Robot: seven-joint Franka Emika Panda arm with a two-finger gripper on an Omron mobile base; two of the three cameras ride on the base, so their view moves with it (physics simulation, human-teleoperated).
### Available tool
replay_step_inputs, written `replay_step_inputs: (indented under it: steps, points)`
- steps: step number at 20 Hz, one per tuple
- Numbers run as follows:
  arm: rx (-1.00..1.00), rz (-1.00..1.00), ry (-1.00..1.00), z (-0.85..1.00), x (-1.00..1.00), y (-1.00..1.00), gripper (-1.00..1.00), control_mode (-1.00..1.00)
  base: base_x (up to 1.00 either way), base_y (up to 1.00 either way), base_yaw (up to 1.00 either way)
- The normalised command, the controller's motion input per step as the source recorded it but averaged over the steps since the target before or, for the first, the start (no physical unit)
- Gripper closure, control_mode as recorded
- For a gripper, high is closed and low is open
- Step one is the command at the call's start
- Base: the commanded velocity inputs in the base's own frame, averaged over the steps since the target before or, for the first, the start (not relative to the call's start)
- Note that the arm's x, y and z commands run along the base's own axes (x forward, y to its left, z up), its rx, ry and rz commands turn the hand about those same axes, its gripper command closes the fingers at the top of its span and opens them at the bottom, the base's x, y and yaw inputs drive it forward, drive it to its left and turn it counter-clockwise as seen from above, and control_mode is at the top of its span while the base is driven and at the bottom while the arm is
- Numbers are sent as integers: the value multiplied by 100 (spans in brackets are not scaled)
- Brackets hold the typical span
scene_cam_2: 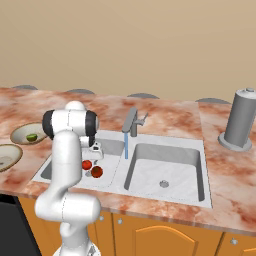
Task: Pick the tomatos from the sink and place them in one bowl. Place the kiwi in the other bowl. Then turn off the sink faucet.
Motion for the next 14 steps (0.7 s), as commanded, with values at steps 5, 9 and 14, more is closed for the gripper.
replay_step_inputs:
  steps: [5,9,14]
  points:
    - [0,0,0,-1,-31,-3,-100,-100,0,0,0]
    - [0,0,0,-7,-10,-2,-100,-100,0,0,0]
    - [0,0,-1,-19,-6,-7,-100,-100,0,0,0]
